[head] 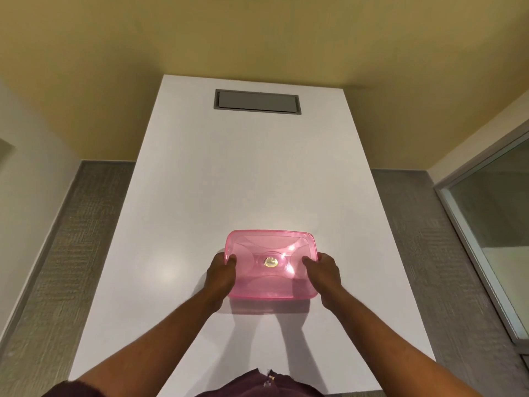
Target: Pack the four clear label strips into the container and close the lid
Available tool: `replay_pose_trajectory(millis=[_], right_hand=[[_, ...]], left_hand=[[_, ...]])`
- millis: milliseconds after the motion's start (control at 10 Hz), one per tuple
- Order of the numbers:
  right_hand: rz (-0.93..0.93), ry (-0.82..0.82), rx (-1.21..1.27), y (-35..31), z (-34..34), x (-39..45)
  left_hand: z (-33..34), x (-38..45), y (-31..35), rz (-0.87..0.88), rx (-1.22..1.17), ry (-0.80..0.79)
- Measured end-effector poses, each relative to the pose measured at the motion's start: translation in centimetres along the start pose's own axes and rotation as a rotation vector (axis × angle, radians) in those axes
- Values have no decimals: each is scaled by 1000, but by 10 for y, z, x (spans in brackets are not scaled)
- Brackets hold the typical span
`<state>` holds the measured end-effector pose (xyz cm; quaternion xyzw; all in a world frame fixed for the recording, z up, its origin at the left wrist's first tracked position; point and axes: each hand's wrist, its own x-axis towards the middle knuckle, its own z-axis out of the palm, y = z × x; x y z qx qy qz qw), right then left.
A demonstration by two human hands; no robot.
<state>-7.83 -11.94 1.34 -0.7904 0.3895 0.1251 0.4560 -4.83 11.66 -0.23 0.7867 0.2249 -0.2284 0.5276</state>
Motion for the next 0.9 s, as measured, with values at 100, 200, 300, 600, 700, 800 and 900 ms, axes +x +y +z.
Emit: replay_pose_trajectory(millis=[100,200,300,600,700,800,900], right_hand=[[-4,-4,30,-25,-2,20],[-4,-22,50,-47,-1,39],[-5,-46,49,-63,3,54],[-5,-49,31,-75,17,73],[-16,-49,20,-75,16,74],[-31,-61,-16,-76,16,73],[-129,-7,-130,-77,17,69]], left_hand=[[1,23,25,26,1,9],[1,46,45,31,-13,18],[-2,65,56,16,-16,15],[-2,88,59,-33,-13,17],[-3,84,59,-26,5,19],[-1,84,56,0,68,18],[0,80,57,44,202,72]])
